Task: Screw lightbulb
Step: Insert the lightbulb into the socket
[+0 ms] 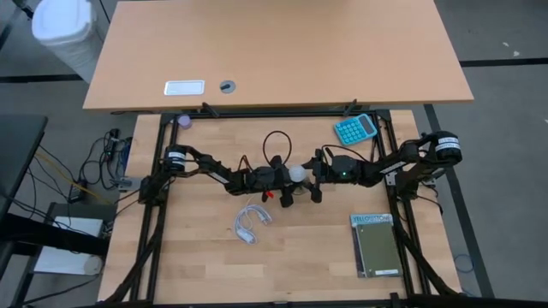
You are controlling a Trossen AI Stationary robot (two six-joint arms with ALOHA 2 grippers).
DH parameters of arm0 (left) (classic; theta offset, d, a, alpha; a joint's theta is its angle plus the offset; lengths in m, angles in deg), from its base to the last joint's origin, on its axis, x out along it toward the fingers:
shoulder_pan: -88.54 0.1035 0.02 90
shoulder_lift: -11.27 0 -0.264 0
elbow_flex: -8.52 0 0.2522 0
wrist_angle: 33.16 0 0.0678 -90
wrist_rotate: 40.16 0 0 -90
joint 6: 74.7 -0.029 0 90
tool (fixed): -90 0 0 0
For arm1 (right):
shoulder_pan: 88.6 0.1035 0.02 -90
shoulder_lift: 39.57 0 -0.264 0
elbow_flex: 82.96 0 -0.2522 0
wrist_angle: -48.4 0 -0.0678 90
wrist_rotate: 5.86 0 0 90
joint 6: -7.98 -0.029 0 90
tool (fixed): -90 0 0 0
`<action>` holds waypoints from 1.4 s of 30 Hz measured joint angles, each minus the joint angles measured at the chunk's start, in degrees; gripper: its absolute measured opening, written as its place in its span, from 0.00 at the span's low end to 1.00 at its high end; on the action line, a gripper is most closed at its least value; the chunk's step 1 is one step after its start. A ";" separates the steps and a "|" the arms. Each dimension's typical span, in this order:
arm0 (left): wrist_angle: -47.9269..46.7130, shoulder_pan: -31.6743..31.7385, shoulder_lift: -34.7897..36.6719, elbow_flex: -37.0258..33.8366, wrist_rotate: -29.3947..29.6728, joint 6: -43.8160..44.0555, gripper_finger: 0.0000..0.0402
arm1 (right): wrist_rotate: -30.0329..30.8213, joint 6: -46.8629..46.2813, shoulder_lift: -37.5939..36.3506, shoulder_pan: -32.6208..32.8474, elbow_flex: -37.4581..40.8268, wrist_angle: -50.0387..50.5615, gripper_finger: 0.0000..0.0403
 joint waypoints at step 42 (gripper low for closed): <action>-0.22 -0.06 0.00 0.00 4.42 1.55 0.48 | 23.94 -13.37 0.02 9.35 -0.50 1.80 0.44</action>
